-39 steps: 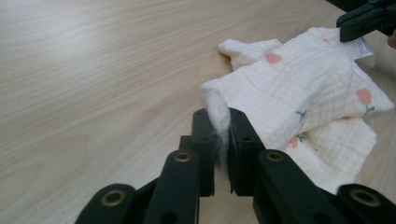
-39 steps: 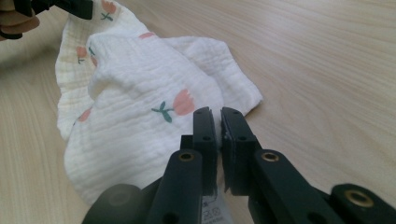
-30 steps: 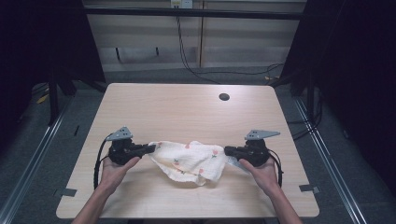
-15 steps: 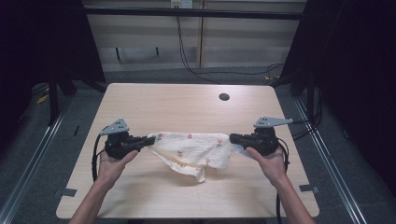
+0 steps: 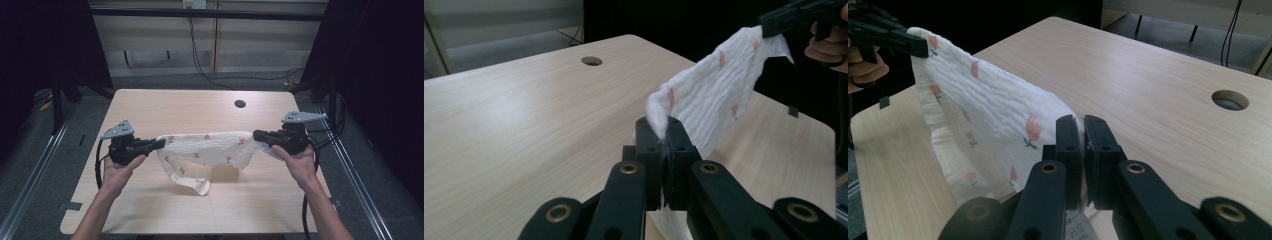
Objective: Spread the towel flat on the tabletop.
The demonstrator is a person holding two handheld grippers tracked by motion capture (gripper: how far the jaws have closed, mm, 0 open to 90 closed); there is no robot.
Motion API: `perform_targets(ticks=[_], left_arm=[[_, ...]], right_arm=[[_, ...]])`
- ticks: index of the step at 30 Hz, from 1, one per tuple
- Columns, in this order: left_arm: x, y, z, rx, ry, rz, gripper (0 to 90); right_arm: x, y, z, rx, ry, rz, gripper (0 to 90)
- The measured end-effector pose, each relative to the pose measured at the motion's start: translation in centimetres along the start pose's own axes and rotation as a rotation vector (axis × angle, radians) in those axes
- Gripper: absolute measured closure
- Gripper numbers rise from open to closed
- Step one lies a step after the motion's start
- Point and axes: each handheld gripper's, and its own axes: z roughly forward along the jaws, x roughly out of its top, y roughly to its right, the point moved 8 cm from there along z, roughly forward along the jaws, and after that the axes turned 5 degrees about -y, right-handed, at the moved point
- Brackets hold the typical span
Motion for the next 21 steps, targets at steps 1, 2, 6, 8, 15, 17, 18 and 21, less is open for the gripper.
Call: perform_targets(ticks=[1,2,6,8,15,17,18,21], left_arm=[[0.1,0.0,-0.1,0.002,0.001,0.004,88.0],[0.4,0.0,-0.2,0.007,0.004,0.007,88.0],[1.8,0.3,-1.0,0.027,0.023,0.040,87.9],[2.2,0.4,-1.3,0.028,0.033,0.046,87.9],[3.4,0.8,-2.4,0.030,0.050,0.057,88.0],[3.4,1.0,-2.5,0.032,0.011,0.060,88.0],[3.4,1.1,-2.6,0.029,0.003,0.064,88.0],[4.0,1.7,-3.3,0.005,0.017,0.061,88.0]], right_arm=[[0.2,-0.1,-0.2,0.002,0.005,0.001,86.0],[0.4,-0.2,-0.4,0.007,0.011,-0.003,86.0],[1.6,-0.7,-1.5,0.001,0.031,-0.026,86.0],[2.0,-0.9,-2.1,-0.006,0.044,-0.032,86.0],[2.8,-1.8,-3.5,0.006,0.047,-0.052,86.1],[3.1,-2.1,-3.8,0.018,0.029,-0.055,86.1],[3.2,-2.3,-3.9,0.014,0.019,-0.064,86.1],[3.6,-2.8,-4.6,0.017,0.011,-0.065,86.1]])
